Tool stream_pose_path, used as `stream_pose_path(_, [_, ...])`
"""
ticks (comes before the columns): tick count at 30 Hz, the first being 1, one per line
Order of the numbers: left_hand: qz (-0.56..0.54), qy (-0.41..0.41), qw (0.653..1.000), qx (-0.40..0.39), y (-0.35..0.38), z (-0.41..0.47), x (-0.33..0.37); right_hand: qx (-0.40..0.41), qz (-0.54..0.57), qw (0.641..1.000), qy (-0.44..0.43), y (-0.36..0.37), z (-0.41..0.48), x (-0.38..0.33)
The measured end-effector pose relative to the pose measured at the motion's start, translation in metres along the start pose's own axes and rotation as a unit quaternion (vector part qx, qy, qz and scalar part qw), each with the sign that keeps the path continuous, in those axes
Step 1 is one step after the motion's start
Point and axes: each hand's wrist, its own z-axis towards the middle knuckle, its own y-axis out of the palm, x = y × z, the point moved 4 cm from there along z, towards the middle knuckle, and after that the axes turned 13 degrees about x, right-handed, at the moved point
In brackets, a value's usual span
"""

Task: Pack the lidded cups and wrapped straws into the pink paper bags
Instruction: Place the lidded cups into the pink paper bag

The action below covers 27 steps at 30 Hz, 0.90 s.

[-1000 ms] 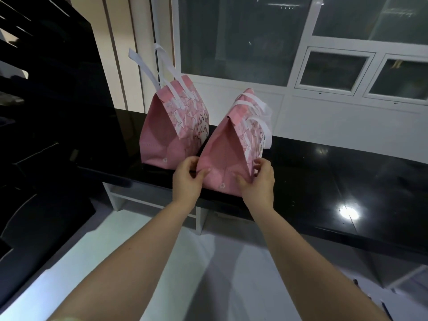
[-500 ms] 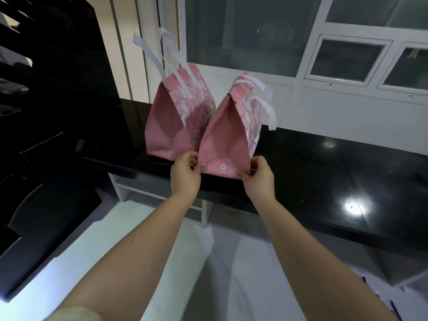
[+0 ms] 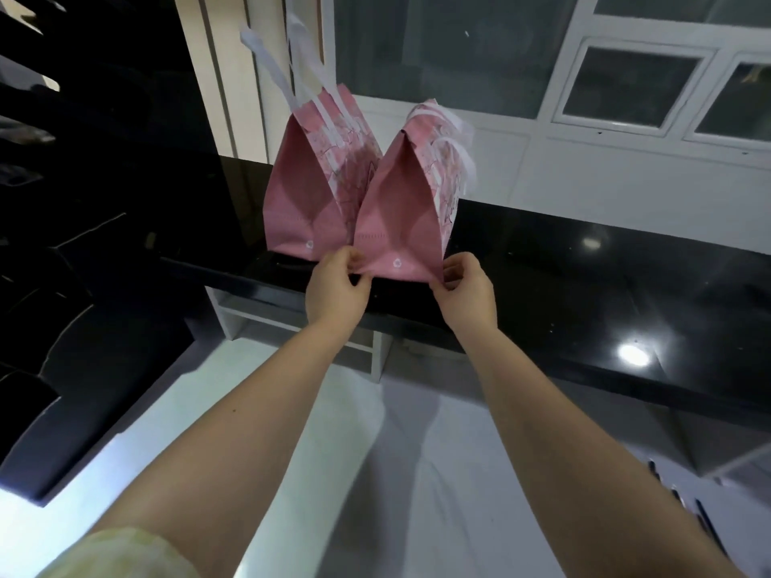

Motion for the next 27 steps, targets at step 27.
stream_pose_path(27, [-0.088, 0.486, 0.740, -0.456, -0.071, -0.392, 0.113, 0.204, -0.494, 0.827, 0.171, -0.234, -0.477, 0.031])
